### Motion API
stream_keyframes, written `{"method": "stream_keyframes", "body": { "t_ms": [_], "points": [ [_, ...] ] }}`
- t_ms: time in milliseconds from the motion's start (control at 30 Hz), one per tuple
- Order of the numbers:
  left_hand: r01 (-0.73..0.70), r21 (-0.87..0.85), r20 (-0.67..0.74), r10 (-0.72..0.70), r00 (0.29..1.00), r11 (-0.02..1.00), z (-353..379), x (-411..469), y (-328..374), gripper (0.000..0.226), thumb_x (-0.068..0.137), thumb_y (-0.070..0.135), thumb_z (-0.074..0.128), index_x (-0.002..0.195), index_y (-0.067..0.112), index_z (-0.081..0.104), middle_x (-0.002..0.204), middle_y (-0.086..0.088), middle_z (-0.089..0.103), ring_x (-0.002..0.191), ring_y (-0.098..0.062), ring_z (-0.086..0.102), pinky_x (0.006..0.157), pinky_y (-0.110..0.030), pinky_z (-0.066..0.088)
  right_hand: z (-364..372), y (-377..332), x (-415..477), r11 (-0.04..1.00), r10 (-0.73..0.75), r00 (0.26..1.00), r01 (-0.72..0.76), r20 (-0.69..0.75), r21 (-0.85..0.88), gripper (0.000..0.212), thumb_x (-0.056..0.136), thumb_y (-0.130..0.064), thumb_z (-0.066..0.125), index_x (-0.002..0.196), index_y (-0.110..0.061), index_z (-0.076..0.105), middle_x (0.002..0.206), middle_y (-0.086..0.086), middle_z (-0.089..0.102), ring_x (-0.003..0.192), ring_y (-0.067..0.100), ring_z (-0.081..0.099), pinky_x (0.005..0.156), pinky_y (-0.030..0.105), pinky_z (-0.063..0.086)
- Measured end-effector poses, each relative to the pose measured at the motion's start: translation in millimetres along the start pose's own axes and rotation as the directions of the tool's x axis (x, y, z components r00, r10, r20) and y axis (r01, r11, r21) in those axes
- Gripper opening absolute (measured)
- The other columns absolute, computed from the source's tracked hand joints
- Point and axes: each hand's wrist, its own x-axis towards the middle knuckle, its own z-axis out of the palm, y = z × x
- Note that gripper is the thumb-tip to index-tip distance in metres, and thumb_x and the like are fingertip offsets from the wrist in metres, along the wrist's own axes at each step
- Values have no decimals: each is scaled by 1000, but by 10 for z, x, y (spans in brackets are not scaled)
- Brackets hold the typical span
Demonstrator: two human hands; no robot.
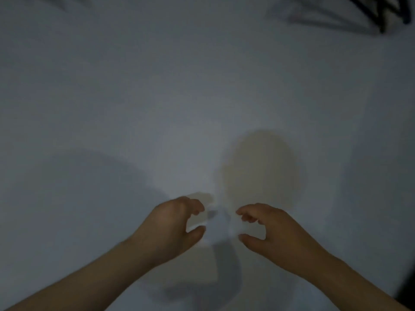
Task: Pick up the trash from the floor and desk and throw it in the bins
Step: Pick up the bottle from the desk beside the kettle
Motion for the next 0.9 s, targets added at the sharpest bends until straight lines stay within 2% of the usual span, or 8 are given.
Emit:
{"method": "stream_keyframes", "body": {
  "t_ms": [67, 167, 333, 633, 733, 900],
  "points": [
    [85, 34, -44, -84, 996, 996, -231, -210, -7, 38, 85, 45, 59, 121, 33, 56, 114, 17, 60, 101, 0, 58, 83, -6, 34, -28, -215, 147, 993, -115, 993, 115, 15, 27, 42, 83, -45, 64, 122, -39, 53, 107, -25, 56, 101, -9, 51, 90, 14, 42],
    [202, 79, -99, -194, 976, 976, -586, -635, -37, 37, 86, 49, 57, 120, 36, 55, 112, 21, 59, 97, 5, 56, 83, -8, 40, 2, -605, 339, 963, -265, 963, 262, 39, 70, 41, 82, -45, 64, 121, -40, 53, 107, -27, 55, 102, -11, 49, 90, 15, 41],
    [434, 172, -191, -402, 895, 885, -1166, -1627, -117, 37, 84, 52, 56, 119, 40, 53, 109, 24, 57, 94, 8, 54, 83, -10, 43, 236, -1485, 465, 867, -474, 878, 455, 59, 203, 40, 78, -44, 66, 116, -38, 58, 103, -27, 57, 102, -12, 52, 89, 13, 43],
    [766, 120, -413, -670, 617, 632, -2136, -3638, 197, 33, 81, 44, 65, 113, 34, 60, 106, 21, 61, 91, 6, 59, 85, -21, 50, 642, -3524, -102, 573, -795, 605, 718, 53, 396, 41, 79, -47, 64, 119, -37, 57, 105, -26, 57, 101, -8, 52, 89, 18, 45],
    [837, 132, -498, -694, 520, 531, -2484, -4494, 480, 34, 79, 41, 68, 111, 31, 63, 104, 18, 64, 91, 4, 60, 84, -20, 49, 738, -4279, -564, 462, -866, 497, 762, 47, 454, 42, 79, -47, 65, 119, -36, 58, 106, -23, 58, 100, -7, 53, 88, 17, 45],
    [923, 115, -569, -737, 364, 367, -3051, -5937, 1068, 31, 80, 44, 67, 109, 38, 60, 101, 25, 60, 90, 10, 57, 82, -19, 50, 936, -5575, -1627, 297, -935, 354, 766, 10, 570, 38, 78, -41, 68, 114, -33, 61, 101, -21, 58, 97, -6, 54, 83, 12, 44]
  ]
}}
